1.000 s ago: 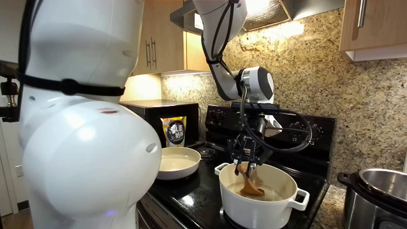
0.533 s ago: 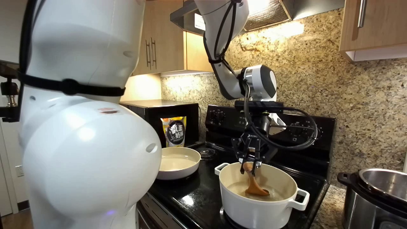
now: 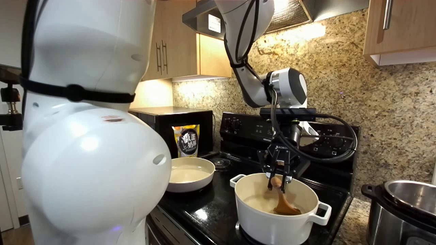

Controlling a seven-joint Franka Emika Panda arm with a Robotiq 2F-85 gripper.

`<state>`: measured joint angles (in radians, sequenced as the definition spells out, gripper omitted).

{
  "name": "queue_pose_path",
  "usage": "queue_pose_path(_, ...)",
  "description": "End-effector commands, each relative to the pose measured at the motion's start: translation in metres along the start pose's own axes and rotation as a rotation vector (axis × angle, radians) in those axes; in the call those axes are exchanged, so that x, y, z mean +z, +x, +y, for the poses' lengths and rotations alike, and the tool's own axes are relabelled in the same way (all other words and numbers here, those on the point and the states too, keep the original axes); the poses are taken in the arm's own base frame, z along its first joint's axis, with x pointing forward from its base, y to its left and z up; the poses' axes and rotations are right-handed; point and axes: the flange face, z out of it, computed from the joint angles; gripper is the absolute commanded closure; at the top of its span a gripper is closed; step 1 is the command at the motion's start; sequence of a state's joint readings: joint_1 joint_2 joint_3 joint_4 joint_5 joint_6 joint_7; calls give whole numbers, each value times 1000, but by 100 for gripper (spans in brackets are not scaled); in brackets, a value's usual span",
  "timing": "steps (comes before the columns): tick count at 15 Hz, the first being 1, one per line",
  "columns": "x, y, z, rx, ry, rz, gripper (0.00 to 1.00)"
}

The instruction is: Use the wooden spoon to stir the pot.

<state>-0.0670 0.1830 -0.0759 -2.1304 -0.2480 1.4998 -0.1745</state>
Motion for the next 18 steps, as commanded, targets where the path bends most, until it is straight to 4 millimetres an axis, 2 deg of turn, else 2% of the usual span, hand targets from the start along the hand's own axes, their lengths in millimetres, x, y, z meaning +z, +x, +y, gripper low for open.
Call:
queue_pose_path(1, 6, -3, -2, -13, 10, -5, 92)
queue_pose_path(18, -7, -5, -14, -40, -35, 11, 92)
